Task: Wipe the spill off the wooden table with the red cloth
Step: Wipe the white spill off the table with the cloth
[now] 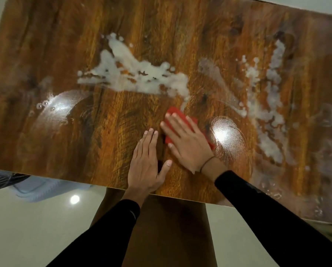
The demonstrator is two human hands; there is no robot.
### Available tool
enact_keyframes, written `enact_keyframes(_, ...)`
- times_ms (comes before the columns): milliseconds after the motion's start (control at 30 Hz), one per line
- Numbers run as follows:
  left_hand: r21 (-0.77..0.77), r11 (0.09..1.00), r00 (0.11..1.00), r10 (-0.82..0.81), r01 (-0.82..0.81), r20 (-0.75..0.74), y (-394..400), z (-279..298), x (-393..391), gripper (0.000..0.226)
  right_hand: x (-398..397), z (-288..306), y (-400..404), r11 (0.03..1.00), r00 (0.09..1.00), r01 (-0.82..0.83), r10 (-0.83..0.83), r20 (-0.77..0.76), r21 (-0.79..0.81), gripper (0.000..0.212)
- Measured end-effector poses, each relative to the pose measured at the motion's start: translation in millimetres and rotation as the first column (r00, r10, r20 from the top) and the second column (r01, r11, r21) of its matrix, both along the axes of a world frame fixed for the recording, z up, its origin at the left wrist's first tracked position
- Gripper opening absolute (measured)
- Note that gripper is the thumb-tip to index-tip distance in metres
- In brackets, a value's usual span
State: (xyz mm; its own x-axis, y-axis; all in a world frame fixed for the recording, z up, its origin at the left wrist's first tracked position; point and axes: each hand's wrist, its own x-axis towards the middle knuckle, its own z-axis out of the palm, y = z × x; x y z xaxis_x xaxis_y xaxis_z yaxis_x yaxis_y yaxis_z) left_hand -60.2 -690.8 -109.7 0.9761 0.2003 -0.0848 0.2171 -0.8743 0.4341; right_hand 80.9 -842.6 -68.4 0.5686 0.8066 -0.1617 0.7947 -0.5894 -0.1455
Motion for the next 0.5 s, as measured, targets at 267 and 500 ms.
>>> enact_keyframes(267,0.017,1.0,0.999,-0.01,0.011,-0.048,1,9,2,0.09,64,-7,-73,0.738,0.737,0.668,-0.674,0.056,0.097,0.067)
enact_keyframes(500,0.039,0.999,0.997,-0.013,0.016,-0.079,-1,13,3,0.092,-52,-4,-90,0.683,0.681,0.728,-0.731,0.042,0.06,0.068)
